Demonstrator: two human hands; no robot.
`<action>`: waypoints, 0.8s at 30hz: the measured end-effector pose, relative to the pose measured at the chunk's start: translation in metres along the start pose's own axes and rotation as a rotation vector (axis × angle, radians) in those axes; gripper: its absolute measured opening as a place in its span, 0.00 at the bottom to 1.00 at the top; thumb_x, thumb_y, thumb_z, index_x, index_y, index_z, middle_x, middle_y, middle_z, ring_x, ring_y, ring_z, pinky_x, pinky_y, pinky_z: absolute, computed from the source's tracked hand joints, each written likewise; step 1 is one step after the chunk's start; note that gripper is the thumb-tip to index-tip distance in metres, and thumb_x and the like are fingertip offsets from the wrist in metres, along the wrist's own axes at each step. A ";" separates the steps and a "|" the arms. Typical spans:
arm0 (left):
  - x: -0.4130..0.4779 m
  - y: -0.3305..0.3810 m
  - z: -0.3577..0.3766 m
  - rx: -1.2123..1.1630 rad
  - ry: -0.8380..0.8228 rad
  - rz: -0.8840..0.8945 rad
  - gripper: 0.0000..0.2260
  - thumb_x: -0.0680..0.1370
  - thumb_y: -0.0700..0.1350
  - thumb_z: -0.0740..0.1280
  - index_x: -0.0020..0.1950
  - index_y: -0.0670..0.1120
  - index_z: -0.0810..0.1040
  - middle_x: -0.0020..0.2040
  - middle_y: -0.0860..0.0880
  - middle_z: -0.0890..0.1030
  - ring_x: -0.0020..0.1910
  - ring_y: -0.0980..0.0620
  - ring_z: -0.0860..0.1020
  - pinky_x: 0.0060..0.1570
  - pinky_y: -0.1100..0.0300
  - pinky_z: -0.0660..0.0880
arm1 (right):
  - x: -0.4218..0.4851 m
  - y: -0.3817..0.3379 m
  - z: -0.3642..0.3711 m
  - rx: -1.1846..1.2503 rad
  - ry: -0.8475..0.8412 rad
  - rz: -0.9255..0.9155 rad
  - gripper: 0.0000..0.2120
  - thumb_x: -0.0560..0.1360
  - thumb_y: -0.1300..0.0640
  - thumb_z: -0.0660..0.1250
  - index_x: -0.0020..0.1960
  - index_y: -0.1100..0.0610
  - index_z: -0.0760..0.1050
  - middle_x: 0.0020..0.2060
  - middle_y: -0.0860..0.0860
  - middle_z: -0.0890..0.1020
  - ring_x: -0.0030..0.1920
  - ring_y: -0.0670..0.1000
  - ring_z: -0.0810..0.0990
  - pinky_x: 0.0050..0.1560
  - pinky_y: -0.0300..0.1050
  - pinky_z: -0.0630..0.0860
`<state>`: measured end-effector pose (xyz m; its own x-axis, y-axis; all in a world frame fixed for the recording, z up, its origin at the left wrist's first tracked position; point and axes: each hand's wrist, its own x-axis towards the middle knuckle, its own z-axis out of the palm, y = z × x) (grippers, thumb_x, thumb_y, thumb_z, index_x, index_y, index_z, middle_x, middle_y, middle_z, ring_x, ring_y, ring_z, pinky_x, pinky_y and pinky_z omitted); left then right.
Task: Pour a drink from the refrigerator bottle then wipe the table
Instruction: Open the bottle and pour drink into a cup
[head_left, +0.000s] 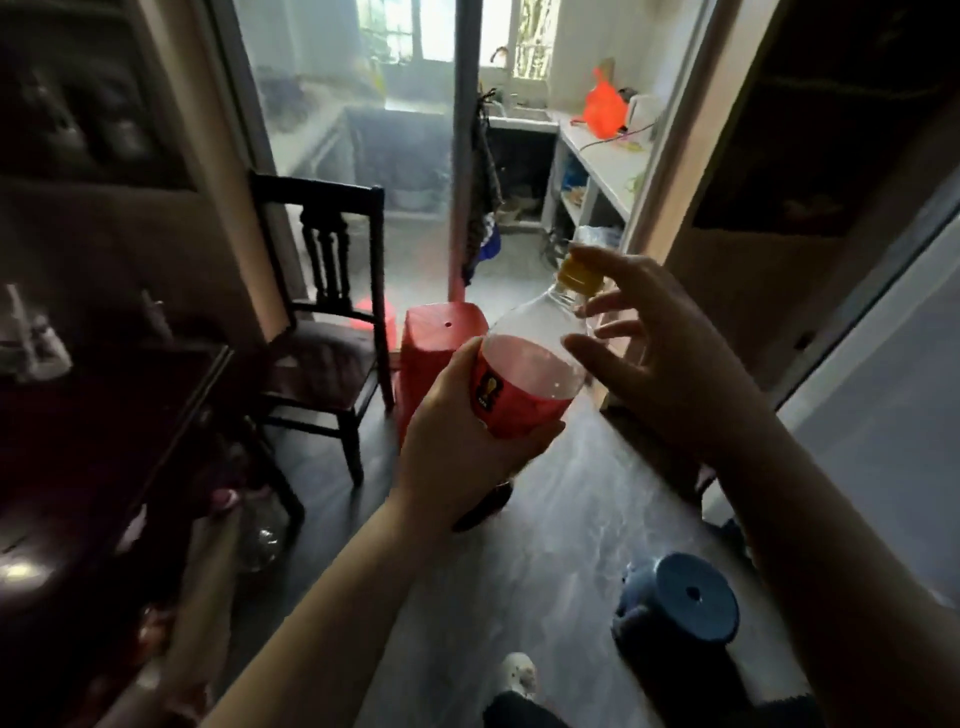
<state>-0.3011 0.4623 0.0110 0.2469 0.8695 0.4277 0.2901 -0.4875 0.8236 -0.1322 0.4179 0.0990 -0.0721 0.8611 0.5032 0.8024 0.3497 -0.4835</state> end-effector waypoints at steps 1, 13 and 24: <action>0.003 -0.009 -0.011 0.008 0.029 -0.028 0.41 0.61 0.62 0.77 0.69 0.52 0.67 0.61 0.57 0.76 0.57 0.60 0.75 0.54 0.66 0.74 | 0.014 -0.002 0.014 0.020 -0.028 -0.030 0.31 0.72 0.50 0.68 0.73 0.48 0.61 0.63 0.48 0.71 0.55 0.40 0.75 0.52 0.31 0.76; 0.053 -0.116 -0.099 0.127 0.402 -0.406 0.37 0.60 0.59 0.78 0.65 0.57 0.68 0.56 0.59 0.78 0.53 0.62 0.77 0.53 0.53 0.77 | 0.166 0.005 0.190 0.300 -0.381 -0.298 0.36 0.73 0.55 0.70 0.75 0.47 0.56 0.65 0.51 0.69 0.56 0.43 0.76 0.51 0.27 0.74; 0.086 -0.175 -0.130 0.241 0.705 -0.529 0.33 0.61 0.55 0.79 0.58 0.72 0.64 0.56 0.68 0.74 0.54 0.69 0.75 0.47 0.78 0.68 | 0.257 0.009 0.299 0.490 -0.662 -0.530 0.40 0.71 0.51 0.70 0.76 0.42 0.51 0.66 0.46 0.69 0.60 0.45 0.76 0.56 0.48 0.79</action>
<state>-0.4511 0.6326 -0.0478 -0.5721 0.7929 0.2098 0.4094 0.0544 0.9107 -0.3205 0.7529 0.0093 -0.7900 0.5290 0.3099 0.2460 0.7365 -0.6302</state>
